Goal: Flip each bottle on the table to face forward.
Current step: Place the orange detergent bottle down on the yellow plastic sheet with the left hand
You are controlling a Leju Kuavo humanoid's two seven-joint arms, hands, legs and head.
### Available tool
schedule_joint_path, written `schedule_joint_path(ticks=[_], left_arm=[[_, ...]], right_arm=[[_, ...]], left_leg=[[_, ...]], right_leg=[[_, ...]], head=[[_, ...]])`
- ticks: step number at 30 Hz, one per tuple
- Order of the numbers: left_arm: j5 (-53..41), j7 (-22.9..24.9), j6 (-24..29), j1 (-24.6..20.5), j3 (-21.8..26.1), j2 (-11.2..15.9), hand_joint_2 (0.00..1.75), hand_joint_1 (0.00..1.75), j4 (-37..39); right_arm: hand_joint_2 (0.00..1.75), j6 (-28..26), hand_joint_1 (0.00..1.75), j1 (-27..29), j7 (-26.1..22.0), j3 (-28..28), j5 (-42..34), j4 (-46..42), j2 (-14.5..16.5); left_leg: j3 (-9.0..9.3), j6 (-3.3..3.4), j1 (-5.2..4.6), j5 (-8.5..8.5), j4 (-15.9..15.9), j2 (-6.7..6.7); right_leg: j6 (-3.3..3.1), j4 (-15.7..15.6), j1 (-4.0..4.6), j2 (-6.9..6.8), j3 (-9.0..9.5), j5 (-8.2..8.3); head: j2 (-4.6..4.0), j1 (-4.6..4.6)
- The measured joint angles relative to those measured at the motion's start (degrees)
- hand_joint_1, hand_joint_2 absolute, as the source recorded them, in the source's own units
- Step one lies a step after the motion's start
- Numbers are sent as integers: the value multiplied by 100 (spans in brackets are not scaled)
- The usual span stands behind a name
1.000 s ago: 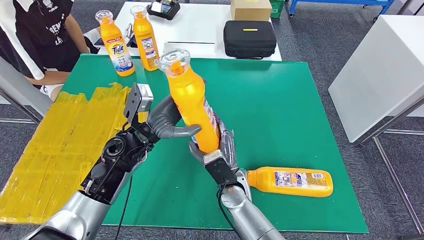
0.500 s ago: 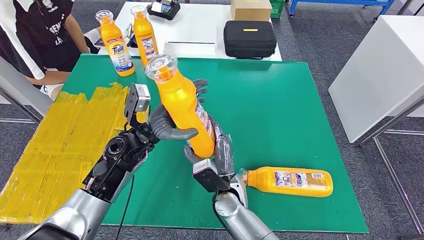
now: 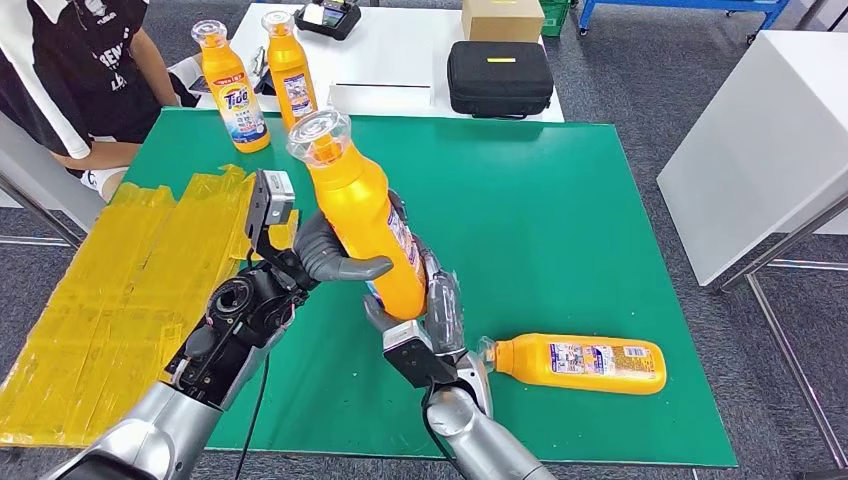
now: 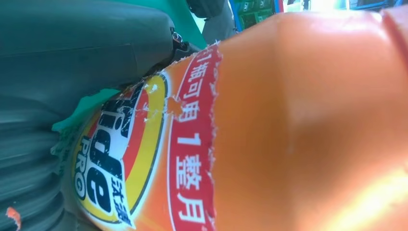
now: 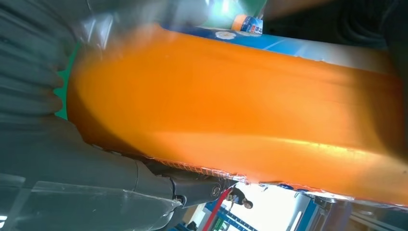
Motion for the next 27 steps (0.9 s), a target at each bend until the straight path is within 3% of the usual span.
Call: schedule_joint_path(ticks=[1,2,5,6,10,17,21,23,26,27], left_arm=[[3,-11,14,3,0,0,175,175,-2],[10,-21,33,8,1,0,175,175,-5],[37,-46,113,27,5,4,175,175,-19],[37,-54,148,40,12,12,175,175,-22],[-37,-177,256,202,114,140,175,175,-112],[-336,-392,560,593,377,429,175,175,-370],[-599,-574,836,947,600,637,175,175,-614],[-1011,-684,1359,1091,696,697,175,175,-748],[-1991,-825,2693,1276,870,728,175,175,-1003],[-2178,-841,2961,1324,935,734,175,175,-1087]], right_arm=[[175,2,175,0,-1,9,-30,0,-2],[175,21,138,1,-2,14,-77,-1,-5],[175,227,7,10,8,17,-318,-12,-20],[175,385,0,24,33,15,-451,-37,-26],[175,1128,0,217,276,0,-950,-386,-67],[175,1673,0,567,729,-67,-1131,-1268,-162],[0,1874,0,716,969,-213,-1119,-1844,-234],[0,1919,0,780,1037,-302,-1178,-2072,-263],[0,2051,0,943,1196,-466,-1458,-2439,-303],[44,2097,0,999,1242,-520,-1545,-2555,-322]], left_leg=[[0,0,0,0,0,0],[0,0,0,0,0,0],[0,0,0,0,0,0],[0,0,0,0,0,0],[0,-1,1,-1,0,1],[-2,-5,2,-4,-2,2],[-2,-5,3,-5,-2,4],[-2,-5,3,-5,-2,4],[-2,-6,2,-6,-2,4],[-2,-6,2,-6,-2,4]], right_leg=[[0,0,0,0,0,0],[0,0,0,0,0,0],[0,0,0,0,0,0],[0,0,0,0,0,0],[0,0,1,3,-4,-1],[-5,0,1,3,-5,-5],[-7,0,1,2,-10,-7],[-7,0,1,2,-10,-7],[-7,0,1,3,-12,-6],[-7,0,1,3,-12,-6]], head=[[0,0],[0,0],[0,1],[0,1],[0,-1],[0,1],[0,1],[0,1],[0,1],[0,1]])
